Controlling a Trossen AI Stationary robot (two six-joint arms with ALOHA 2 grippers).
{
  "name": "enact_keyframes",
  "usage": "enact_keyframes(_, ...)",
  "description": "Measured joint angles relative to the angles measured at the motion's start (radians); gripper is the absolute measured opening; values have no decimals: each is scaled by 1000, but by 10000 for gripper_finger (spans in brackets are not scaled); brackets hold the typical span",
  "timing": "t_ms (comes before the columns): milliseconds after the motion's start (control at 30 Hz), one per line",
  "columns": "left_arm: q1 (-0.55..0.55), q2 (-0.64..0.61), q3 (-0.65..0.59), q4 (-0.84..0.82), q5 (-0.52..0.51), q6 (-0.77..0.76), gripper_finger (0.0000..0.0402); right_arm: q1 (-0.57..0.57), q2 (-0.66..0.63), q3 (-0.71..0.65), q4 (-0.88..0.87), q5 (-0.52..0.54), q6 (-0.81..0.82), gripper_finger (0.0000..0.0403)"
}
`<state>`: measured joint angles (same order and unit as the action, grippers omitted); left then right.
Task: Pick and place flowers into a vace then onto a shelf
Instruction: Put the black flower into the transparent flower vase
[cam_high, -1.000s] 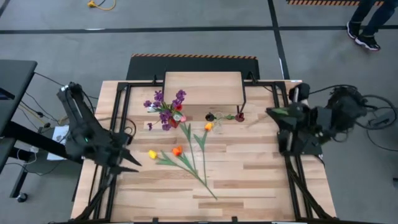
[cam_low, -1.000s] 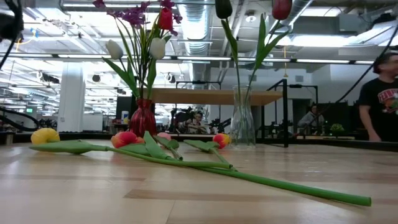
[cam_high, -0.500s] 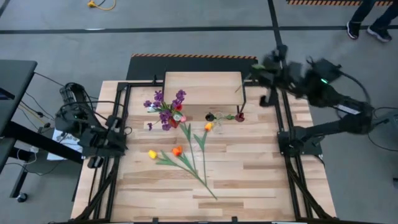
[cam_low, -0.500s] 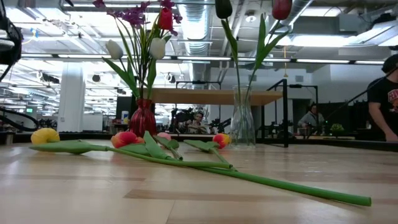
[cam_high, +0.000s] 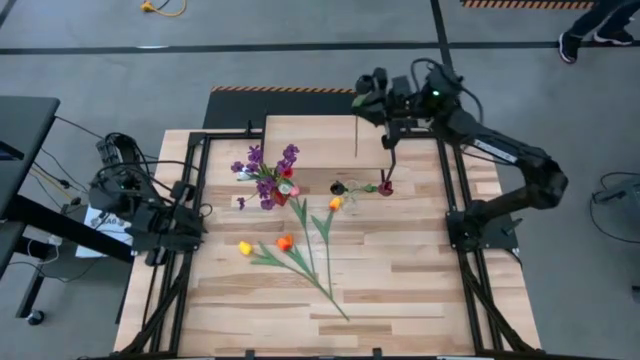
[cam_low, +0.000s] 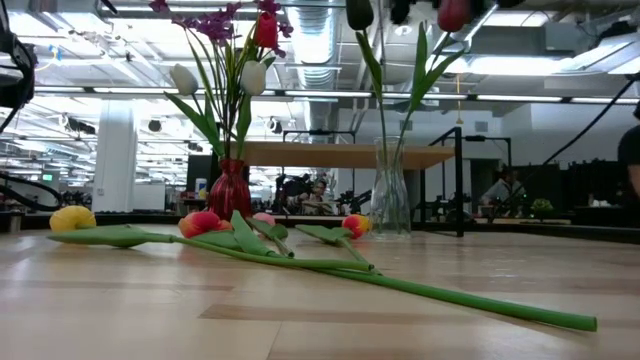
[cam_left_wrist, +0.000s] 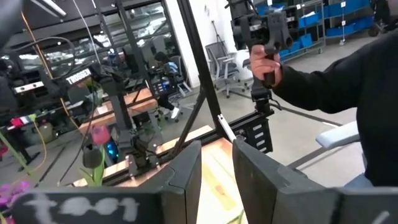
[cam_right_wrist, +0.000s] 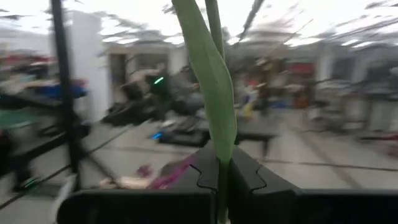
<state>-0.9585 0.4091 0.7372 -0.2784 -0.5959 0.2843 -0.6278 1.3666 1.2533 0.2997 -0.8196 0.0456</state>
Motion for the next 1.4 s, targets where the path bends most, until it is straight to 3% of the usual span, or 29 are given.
enact_keyframes(167, 0, 0, 0, -3, -50, -15, 83, -31, 79, -1, 0, -185, -2, 0)
enact_keyframes(400, 0, 0, 0, -2, -128, -12, 83, -16, 136, -1, 1, -219, 34, 0)
enact_keyframes(967, 0, 0, 1, 11, -150, -8, 83, 142, 151, -1, -89, 134, 78, 0)
enact_keyframes(1233, 0, 0, 1, 9, -150, -9, 83, 143, 150, -1, -158, 193, 53, 0)
enact_keyframes(1400, 0, 0, 1, 7, -150, -9, 83, 125, 74, -87, -128, 189, 13, 0)
